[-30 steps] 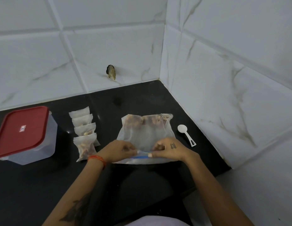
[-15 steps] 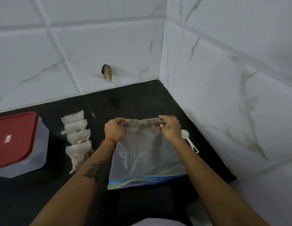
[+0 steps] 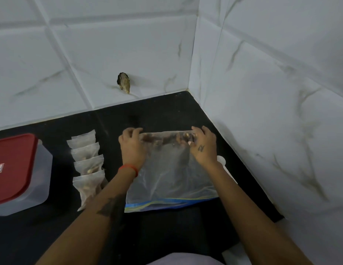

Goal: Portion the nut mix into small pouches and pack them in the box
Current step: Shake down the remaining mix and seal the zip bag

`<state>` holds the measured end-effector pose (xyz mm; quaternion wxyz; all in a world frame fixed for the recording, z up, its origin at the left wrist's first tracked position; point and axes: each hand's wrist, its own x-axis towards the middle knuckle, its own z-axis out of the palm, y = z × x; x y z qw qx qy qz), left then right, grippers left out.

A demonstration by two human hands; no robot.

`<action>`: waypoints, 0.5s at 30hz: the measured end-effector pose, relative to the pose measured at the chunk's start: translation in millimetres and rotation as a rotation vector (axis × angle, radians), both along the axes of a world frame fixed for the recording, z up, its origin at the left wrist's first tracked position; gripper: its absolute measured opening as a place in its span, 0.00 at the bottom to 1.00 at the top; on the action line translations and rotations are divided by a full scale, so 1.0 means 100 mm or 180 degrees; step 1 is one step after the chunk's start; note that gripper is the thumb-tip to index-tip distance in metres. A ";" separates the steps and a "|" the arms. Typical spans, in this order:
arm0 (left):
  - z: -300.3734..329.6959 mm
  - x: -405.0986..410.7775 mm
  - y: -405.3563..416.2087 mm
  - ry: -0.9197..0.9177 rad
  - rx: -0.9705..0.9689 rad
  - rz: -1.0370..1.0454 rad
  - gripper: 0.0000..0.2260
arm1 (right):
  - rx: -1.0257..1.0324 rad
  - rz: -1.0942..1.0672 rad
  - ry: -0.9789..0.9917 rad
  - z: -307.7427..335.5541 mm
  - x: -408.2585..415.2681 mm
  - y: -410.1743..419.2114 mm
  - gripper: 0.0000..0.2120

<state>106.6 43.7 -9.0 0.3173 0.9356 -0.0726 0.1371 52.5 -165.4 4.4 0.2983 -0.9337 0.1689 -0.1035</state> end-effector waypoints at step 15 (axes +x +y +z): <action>0.17 -0.82 0.09 0.2473 0.0173 -0.2343 0.20 | -0.0090 0.2091 0.1391 0.12 -0.87 0.42 0.05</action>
